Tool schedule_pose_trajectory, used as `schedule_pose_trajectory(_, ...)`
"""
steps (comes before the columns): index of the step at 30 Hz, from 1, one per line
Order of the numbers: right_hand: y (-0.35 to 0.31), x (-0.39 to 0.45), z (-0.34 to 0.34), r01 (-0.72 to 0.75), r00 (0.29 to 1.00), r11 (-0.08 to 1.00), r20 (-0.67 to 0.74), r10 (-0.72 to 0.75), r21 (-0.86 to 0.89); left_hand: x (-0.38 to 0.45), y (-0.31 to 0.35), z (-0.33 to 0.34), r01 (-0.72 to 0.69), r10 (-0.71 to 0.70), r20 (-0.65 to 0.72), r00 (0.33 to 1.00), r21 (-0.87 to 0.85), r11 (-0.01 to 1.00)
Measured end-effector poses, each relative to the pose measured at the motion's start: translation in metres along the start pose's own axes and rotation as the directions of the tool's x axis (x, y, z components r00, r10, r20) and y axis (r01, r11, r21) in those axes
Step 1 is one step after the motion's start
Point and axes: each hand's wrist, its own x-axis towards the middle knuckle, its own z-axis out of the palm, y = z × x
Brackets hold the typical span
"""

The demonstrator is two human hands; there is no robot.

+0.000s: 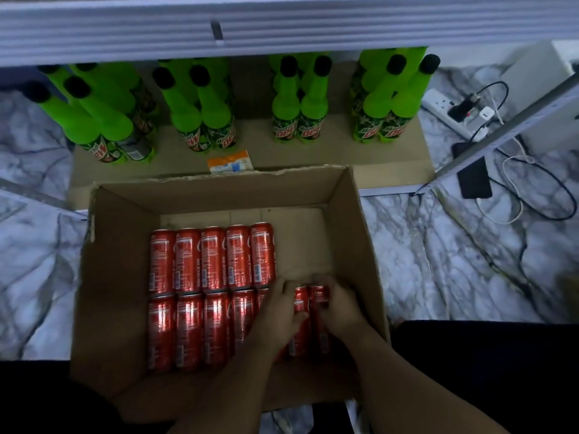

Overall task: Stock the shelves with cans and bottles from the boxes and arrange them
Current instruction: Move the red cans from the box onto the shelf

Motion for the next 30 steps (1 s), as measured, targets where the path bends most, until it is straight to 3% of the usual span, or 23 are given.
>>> schedule_pose_trajectory(8,0.007,-0.011,0.004,0.021,0.994,0.994,-0.113,-0.008,0.109,-0.012,0.012,0.013,0.064,-0.141,-0.155,0.978,-0.416,0.907)
schedule_pose_trajectory(12,0.0,-0.009,0.002,0.042,0.992,0.994,-0.126,-0.029,0.101,-0.005,0.014,0.012,0.101,-0.263,-0.195,0.945,-0.591,0.8)
schedule_pose_trajectory(15,-0.008,-0.005,-0.005,0.04,0.992,0.995,-0.119,-0.029,0.09,-0.004,0.018,0.002,0.17,-0.359,-0.133,0.924,-0.697,0.696)
schedule_pose_trajectory(17,-0.018,-0.008,-0.015,0.04,0.994,0.997,-0.108,-0.032,0.067,-0.005,0.025,-0.014,0.208,-0.366,-0.073,0.928,-0.713,0.669)
schedule_pose_trajectory(20,-0.04,-0.019,-0.036,0.085,0.982,0.995,-0.175,-0.076,0.043,-0.01,0.041,-0.051,0.176,-0.298,-0.073,0.952,-0.665,0.726)
schedule_pose_trajectory(23,-0.08,-0.043,-0.066,0.146,0.972,0.988,-0.194,-0.135,0.044,-0.027,0.071,-0.103,0.094,-0.21,-0.133,0.969,-0.587,0.804)
schedule_pose_trajectory(30,-0.21,-0.125,-0.166,0.353,0.898,0.93,-0.317,-0.306,0.102,-0.099,0.165,-0.252,-0.097,-0.086,-0.296,0.951,-0.552,0.828)
